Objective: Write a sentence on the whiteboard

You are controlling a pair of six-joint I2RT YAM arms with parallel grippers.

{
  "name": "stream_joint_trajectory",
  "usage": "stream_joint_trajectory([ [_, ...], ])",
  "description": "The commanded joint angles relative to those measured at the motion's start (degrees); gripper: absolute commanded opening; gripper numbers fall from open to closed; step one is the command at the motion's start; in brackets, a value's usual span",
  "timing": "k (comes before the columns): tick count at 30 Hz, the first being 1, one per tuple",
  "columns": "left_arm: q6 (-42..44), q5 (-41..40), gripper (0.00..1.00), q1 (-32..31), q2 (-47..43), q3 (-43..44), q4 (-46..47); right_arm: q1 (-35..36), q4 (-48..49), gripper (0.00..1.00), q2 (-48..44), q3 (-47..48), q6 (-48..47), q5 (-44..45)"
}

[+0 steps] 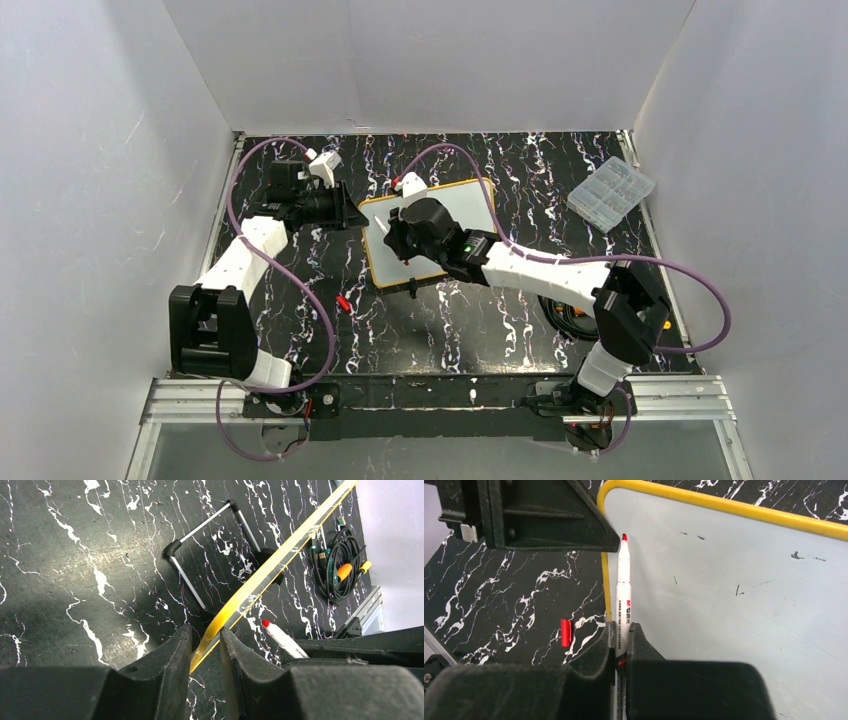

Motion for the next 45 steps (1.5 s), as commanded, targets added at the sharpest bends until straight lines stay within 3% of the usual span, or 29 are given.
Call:
stream_joint_trajectory([
  [1, 0.45, 1.94, 0.24, 0.22, -0.12, 2.02, 0.83, 0.32, 3.1, 0.01, 1.06, 3.32, -0.99, 1.13],
  [13, 1.86, 1.16, 0.0, 0.22, -1.13, 0.57, 1.28, 0.49, 2.47, 0.01, 1.89, 4.67, -1.25, 1.71],
  [45, 7.05, -1.67, 0.0, -1.1, -5.71, -2.71, 1.21, 0.93, -1.76, 0.01, 5.3, 7.34, -0.93, 5.52],
])
